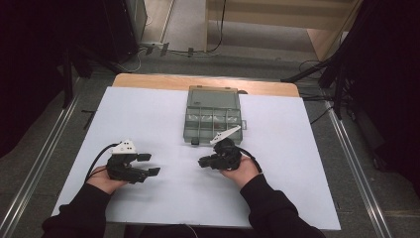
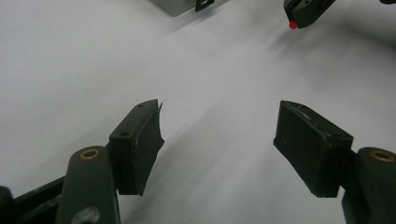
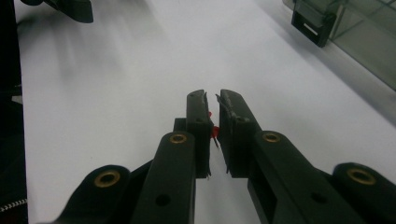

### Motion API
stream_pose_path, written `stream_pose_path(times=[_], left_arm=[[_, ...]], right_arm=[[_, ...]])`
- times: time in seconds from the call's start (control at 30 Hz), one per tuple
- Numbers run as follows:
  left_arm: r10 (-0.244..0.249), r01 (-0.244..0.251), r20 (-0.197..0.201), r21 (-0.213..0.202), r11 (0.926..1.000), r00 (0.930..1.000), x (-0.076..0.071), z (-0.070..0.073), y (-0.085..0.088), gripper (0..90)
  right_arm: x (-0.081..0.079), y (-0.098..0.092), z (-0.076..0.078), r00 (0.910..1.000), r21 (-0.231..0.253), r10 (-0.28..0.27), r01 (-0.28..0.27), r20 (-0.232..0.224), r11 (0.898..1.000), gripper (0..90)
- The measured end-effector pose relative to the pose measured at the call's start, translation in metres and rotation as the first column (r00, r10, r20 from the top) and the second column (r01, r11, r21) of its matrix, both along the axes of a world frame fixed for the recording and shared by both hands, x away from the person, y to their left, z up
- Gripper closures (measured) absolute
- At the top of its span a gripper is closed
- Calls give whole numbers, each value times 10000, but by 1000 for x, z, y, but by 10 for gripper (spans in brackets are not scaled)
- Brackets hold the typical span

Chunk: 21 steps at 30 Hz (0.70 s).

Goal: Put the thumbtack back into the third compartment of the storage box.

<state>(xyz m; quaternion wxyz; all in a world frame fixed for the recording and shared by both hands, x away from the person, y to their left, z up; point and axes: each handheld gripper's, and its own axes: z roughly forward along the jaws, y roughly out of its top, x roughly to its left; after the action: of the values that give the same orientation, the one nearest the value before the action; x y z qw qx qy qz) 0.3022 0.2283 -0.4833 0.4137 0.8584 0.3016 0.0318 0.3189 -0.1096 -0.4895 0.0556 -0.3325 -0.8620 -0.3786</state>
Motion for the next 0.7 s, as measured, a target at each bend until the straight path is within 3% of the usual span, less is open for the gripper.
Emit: stream_pose_path(times=[0.7], left_arm=[[123, -123, -20, -46, 9999, 9999, -6, 1, 3, 307]], right_arm=[[17, -25, 24, 9953, 293, -964, 960, 116, 9949, 838]])
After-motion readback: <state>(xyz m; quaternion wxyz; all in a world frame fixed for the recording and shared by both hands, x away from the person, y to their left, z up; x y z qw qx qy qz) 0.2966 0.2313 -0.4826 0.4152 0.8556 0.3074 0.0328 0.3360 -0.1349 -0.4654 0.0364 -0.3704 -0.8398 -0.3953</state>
